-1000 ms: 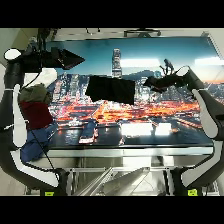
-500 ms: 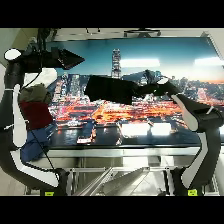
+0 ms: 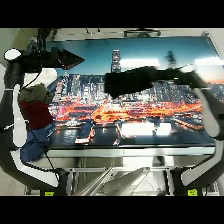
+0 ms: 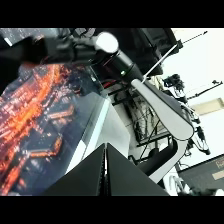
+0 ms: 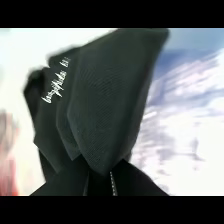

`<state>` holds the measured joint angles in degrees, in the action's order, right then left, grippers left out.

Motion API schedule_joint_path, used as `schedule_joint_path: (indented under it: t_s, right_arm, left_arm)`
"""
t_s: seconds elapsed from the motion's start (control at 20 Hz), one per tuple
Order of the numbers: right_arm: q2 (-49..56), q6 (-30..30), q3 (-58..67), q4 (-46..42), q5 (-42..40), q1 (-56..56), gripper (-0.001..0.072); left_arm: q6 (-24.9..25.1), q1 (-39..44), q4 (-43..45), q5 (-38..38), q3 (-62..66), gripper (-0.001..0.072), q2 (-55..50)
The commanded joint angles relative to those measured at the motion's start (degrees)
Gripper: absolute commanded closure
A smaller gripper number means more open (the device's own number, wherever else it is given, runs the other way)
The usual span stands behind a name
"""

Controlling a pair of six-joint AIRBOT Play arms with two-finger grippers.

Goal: Fold the shirts.

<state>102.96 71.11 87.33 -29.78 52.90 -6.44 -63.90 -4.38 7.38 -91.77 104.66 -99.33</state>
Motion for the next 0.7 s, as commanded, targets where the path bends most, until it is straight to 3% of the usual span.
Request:
schedule_joint_path:
  t_s: [0.0,0.3,0.65]
  right_arm:
    - [-7.96,4.17,-5.14,-3.48,-0.48,-14.99,0.0686]
    - [-19.15,2.05,-28.87,-3.67,-6.62,-41.53,0.0686]
    - [-24.87,-4.00,-49.00,-3.65,-10.01,-57.83,0.0686]
  left_arm:
    - [0.00,-0.04,0.04,-0.20,0.00,0.0687,0.00]
    - [0.00,-0.02,0.04,-0.13,0.00,0.0688,0.00]
    - [0.00,0.02,0.11,0.09,0.00,0.0688,-0.02]
